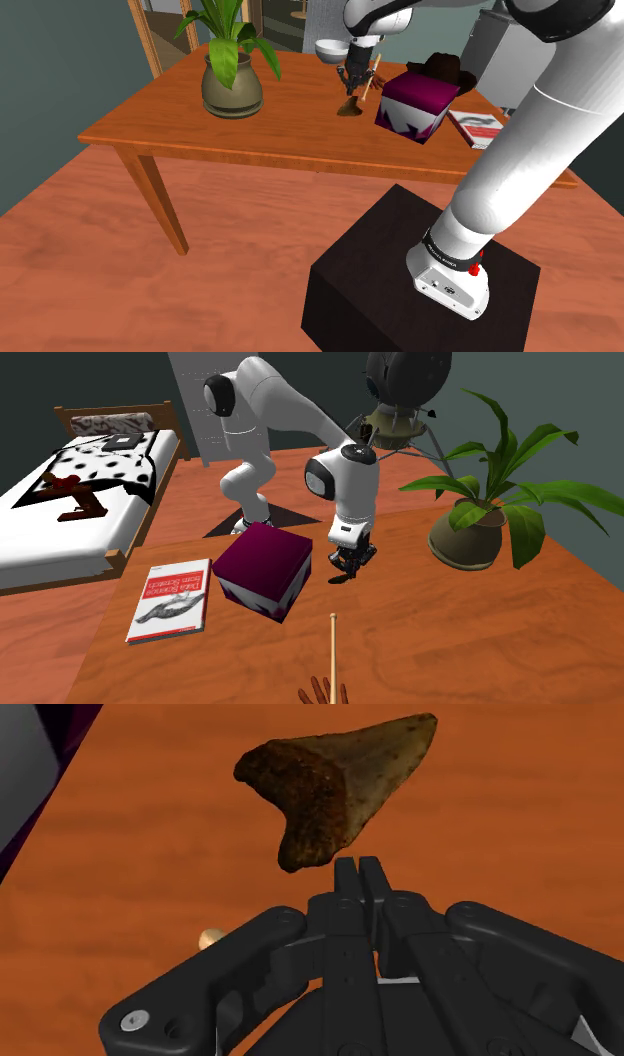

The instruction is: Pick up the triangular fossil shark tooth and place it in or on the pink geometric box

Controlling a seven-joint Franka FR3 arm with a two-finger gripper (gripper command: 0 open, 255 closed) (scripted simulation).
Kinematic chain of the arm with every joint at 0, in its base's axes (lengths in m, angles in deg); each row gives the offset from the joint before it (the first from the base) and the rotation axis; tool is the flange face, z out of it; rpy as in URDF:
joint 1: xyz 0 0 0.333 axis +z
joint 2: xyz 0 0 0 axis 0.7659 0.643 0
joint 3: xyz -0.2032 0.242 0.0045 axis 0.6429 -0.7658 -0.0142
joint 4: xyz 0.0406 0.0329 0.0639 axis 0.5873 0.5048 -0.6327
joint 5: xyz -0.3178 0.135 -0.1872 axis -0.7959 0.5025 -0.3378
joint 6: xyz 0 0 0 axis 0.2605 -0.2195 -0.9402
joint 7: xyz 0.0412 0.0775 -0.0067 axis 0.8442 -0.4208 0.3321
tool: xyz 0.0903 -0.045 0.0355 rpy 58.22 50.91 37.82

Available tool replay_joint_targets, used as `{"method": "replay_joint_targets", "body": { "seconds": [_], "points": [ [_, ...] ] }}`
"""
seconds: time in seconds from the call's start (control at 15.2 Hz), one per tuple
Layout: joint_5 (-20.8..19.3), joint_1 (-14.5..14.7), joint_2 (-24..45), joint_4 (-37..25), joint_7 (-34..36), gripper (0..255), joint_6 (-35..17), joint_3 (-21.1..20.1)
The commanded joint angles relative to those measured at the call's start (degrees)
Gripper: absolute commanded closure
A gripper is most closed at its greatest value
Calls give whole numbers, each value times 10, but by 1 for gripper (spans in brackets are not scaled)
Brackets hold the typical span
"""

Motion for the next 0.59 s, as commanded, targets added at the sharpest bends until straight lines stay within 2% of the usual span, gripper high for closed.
{"method": "replay_joint_targets", "body": {
  "seconds": [0.0, 0.07, 0.13, 0.2, 0.26, 0.33, 0.53],
  "points": [
    [-2, 0, -7, -9, 1, 255, 16, 0],
    [-1, 0, -3, -5, 1, 255, 8, 0],
    [-1, 0, -3, -5, 1, 0, 8, 0],
    [-113, 5, -42, 79, 157, 0, -95, -17],
    [-256, -12, -59, 138, 348, 0, -165, -50],
    [-372, -42, -59, 164, 502, 0, -190, -88],
    [-381, -48, -39, 163, 508, 0, -211, -84]
  ]
}}
